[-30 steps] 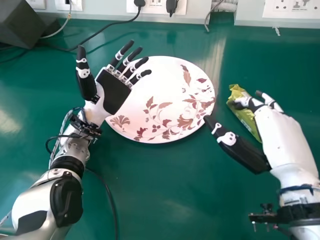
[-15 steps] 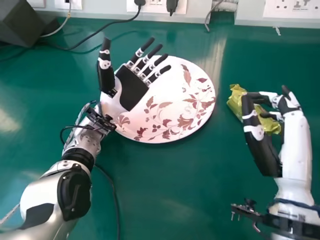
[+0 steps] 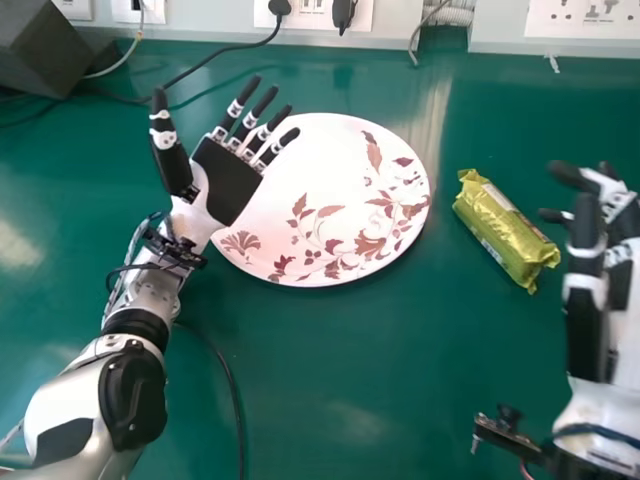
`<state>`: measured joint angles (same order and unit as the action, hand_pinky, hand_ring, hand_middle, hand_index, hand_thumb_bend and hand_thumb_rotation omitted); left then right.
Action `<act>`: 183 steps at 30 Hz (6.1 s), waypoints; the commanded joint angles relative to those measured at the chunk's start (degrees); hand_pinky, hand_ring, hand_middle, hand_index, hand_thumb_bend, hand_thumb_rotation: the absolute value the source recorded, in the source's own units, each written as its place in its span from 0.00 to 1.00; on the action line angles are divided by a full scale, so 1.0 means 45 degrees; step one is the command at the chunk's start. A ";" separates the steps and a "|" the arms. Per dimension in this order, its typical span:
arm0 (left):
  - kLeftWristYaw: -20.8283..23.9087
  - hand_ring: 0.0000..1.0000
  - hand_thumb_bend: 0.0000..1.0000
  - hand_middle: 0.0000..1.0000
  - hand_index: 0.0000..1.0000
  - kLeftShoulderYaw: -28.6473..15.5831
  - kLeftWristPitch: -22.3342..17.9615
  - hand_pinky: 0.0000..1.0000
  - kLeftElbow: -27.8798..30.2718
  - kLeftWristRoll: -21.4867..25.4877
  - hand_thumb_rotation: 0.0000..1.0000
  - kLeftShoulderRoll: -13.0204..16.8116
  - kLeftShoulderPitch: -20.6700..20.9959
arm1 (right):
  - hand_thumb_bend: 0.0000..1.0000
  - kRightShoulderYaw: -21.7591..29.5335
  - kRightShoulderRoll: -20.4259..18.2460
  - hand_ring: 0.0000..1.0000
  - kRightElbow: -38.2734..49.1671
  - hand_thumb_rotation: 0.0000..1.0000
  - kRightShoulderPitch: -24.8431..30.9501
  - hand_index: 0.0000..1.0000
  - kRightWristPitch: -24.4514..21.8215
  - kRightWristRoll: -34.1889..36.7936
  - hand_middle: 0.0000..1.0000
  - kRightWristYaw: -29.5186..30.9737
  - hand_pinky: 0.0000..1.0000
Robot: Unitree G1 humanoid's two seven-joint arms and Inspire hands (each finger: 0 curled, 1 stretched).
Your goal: Pick up biscuit and place it in the plate
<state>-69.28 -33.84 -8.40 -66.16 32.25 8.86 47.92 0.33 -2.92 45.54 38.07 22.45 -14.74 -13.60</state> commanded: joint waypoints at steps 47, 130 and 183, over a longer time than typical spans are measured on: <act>0.6166 0.92 1.00 0.98 1.00 0.3812 0.3196 0.77 1.1250 0.1274 0.63 -0.2251 -0.6195 | 0.95 0.1282 -0.0569 0.69 -0.0208 0.35 0.1671 0.82 0.2221 0.2243 0.82 0.1758 0.53; 0.4168 0.87 1.00 0.95 1.00 0.1594 0.0542 0.75 0.4459 0.1616 0.63 -0.1076 -0.2112 | 0.98 -0.0397 0.0700 0.75 0.0629 0.28 -0.1292 0.78 -0.1912 0.0588 0.84 0.2986 0.60; 0.3122 0.99 1.00 1.00 1.00 0.1190 0.0065 1.00 0.2859 0.1719 0.66 -0.0826 -0.1704 | 1.00 0.1030 -0.0073 0.93 0.3213 0.43 -0.9397 0.91 -0.5293 -1.6304 0.98 1.0835 0.82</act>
<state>-54.33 -27.80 -8.83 -51.94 39.18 5.17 41.50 4.72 -3.22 59.58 -3.59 -1.32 -87.28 34.42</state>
